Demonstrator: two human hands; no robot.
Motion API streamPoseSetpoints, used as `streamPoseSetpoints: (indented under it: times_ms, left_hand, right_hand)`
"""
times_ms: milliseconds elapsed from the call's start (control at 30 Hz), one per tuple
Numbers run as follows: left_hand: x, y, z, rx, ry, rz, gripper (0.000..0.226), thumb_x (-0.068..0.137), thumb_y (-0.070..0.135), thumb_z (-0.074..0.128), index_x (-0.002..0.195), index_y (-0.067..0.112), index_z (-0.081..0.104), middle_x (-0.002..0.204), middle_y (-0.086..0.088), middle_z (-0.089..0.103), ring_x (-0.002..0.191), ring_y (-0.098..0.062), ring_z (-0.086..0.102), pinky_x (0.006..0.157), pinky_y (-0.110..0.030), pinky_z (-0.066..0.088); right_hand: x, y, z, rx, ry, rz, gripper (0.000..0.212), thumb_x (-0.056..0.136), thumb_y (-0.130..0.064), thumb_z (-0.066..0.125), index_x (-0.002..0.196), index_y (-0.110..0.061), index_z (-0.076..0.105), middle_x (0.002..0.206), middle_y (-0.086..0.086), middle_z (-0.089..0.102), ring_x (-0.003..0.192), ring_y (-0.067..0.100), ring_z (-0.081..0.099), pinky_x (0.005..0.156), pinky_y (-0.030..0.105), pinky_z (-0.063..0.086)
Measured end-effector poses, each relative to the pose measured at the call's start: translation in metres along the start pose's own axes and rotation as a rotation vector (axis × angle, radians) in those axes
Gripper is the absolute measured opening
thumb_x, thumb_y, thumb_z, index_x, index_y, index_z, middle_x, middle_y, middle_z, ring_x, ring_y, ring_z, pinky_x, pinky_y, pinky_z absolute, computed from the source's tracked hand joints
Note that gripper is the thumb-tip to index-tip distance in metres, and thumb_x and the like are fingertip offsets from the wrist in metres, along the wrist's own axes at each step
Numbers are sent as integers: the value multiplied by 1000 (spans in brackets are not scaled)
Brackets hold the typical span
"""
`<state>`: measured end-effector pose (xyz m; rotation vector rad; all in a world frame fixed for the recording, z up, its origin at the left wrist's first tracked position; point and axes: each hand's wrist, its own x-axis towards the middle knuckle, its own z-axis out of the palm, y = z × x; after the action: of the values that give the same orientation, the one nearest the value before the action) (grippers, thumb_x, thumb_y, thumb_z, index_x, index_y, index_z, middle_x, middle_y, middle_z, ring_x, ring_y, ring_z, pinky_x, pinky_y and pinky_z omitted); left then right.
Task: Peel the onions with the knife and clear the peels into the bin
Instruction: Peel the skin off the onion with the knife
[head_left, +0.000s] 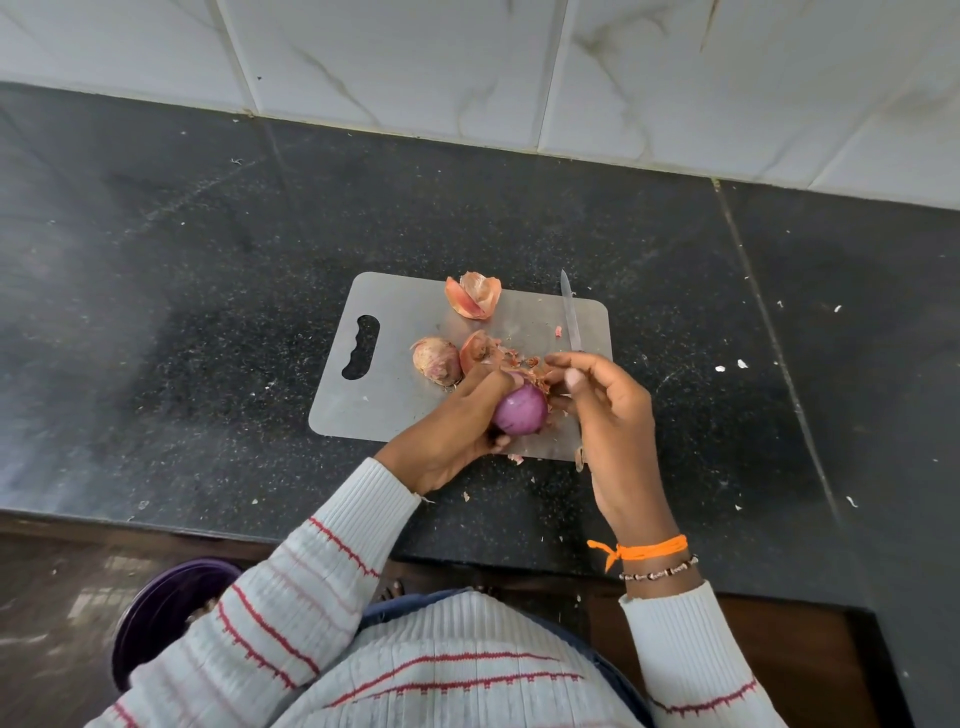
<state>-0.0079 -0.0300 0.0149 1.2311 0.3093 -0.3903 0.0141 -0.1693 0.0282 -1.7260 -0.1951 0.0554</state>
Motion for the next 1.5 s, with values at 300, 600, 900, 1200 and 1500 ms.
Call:
streamPoseSetpoints:
  times_ms: [300, 600, 900, 1200, 1500]
  left_hand:
    - [-5, -1, 4, 170, -14, 84, 15, 98, 22, 42, 110, 13, 41, 101, -13, 49, 64, -13, 45, 49, -18, 37]
    - [-2, -1, 4, 82, 17, 58, 32, 80, 38, 52, 104, 19, 42, 107, -13, 51, 86, -27, 52, 61, -28, 41]
    - [-3, -1, 4, 169, 69, 132, 8, 96, 20, 48, 99, 21, 41, 104, -5, 49, 87, -17, 55, 65, -25, 50]
    - [-4, -2, 8, 434, 25, 394, 35, 83, 28, 55, 107, 14, 32, 109, -3, 40, 99, -12, 48, 83, -32, 51]
    - [-4, 0, 2, 236, 62, 192, 32, 94, 27, 52, 118, 14, 34, 110, -2, 48, 89, -10, 58, 70, -30, 55]
  right_hand:
    - [4, 9, 1, -190, 7, -37, 11, 86, -10, 64, 79, -18, 63, 85, -4, 66, 82, 6, 62, 77, 21, 51]
    - [4, 8, -7, -86, 1, -28, 19, 91, -5, 55, 90, -19, 67, 92, 0, 70, 86, 12, 67, 74, 25, 55]
    - [6, 6, -3, -189, -88, -31, 15, 86, -4, 62, 83, -19, 63, 91, 1, 66, 85, 3, 61, 77, 16, 50]
    - [12, 16, 13, -231, 134, 72, 9, 92, -12, 56, 93, -9, 65, 91, 2, 65, 90, 19, 63, 82, 33, 51]
    - [14, 17, -5, -129, 158, 107, 18, 84, -1, 63, 79, -18, 62, 81, -1, 67, 76, 9, 63, 70, 24, 49]
